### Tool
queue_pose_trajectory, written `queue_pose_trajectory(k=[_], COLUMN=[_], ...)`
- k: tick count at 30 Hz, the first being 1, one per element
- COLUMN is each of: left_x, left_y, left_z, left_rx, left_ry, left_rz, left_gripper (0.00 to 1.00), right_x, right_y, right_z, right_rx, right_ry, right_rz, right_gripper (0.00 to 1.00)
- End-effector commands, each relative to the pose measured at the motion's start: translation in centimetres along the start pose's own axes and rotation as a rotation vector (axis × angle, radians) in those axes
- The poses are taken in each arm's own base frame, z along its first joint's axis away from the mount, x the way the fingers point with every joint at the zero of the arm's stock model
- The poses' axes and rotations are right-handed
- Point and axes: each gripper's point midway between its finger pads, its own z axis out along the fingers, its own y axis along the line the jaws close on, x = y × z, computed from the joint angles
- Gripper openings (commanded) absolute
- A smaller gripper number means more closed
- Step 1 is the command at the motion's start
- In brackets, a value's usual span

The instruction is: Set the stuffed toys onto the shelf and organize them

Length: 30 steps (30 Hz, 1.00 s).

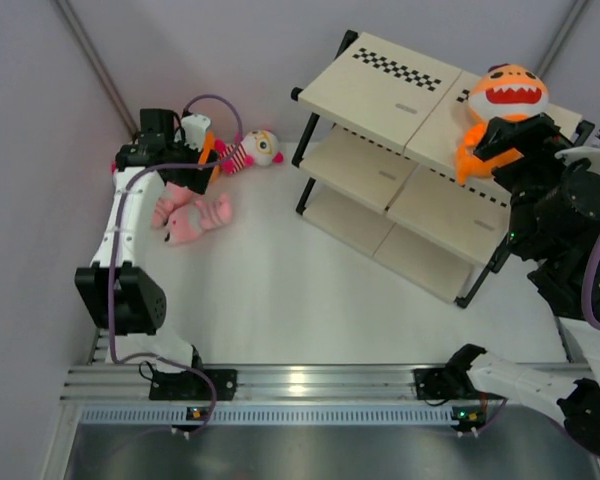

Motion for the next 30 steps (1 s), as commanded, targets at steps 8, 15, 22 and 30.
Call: queue_pose_trajectory(k=[8, 15, 22, 30], left_x=[-7.6, -6.8, -2.9, -2.1], left_y=[10.6, 11.0, 9.6, 8.7], left_z=[14.1, 21.4, 24.6, 21.0], left_rx=[-0.389, -0.288, -0.226, -0.174], left_ry=[-0.088, -0.135, -0.052, -0.037], left_rz=[-0.231, -0.343, -0.438, -0.470], left_gripper=[0.99, 0.99, 0.88, 0.00], right_x=[-1.9, -1.6, -1.6, -2.3], right_y=[0.1, -0.3, -0.5, -0.5], right_z=[-0.9, -1.4, -1.7, -2.5], right_rx=[-0.116, -0.148, -0.158, -0.195], right_ry=[-0.070, -0.067, -0.065, -0.061], right_rz=[-0.107, -0.146, -0.136, -0.091], right_gripper=[0.91, 0.91, 0.90, 0.90])
